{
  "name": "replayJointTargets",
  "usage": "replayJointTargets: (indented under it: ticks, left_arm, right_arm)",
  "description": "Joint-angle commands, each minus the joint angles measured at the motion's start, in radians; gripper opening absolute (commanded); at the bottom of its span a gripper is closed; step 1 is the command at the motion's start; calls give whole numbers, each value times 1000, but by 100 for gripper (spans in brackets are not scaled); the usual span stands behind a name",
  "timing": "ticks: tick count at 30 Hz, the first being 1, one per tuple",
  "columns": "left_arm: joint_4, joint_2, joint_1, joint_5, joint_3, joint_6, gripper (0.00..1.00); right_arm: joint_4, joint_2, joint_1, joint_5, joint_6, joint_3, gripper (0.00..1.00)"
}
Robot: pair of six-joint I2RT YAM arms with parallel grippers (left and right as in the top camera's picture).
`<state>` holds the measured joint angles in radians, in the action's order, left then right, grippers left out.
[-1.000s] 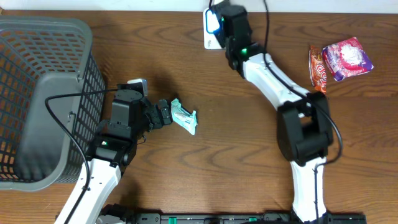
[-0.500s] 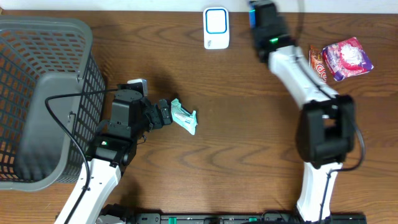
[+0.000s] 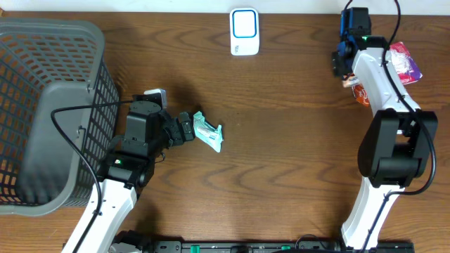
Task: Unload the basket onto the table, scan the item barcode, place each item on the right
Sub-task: 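Carry the orange box right and drop it by the tissue pack, then grasp the mint-green wipes pack with the right gripper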
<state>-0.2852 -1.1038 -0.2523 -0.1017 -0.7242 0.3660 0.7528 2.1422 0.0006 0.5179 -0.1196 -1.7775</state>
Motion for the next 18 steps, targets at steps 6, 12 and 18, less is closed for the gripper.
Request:
replayJointTargets:
  ticks: [6, 12, 18]
  left_arm:
    - [1, -2, 3, 10, -7, 2, 98]
    - [1, -2, 3, 10, -7, 2, 98]
    - [1, -2, 3, 10, -7, 2, 98]
  right_arm:
    - [79, 2, 114, -1205, 79, 0, 99]
    - [97, 2, 220, -1424, 74, 0, 99]
    - [131, 3, 363, -1214, 55, 26, 99]
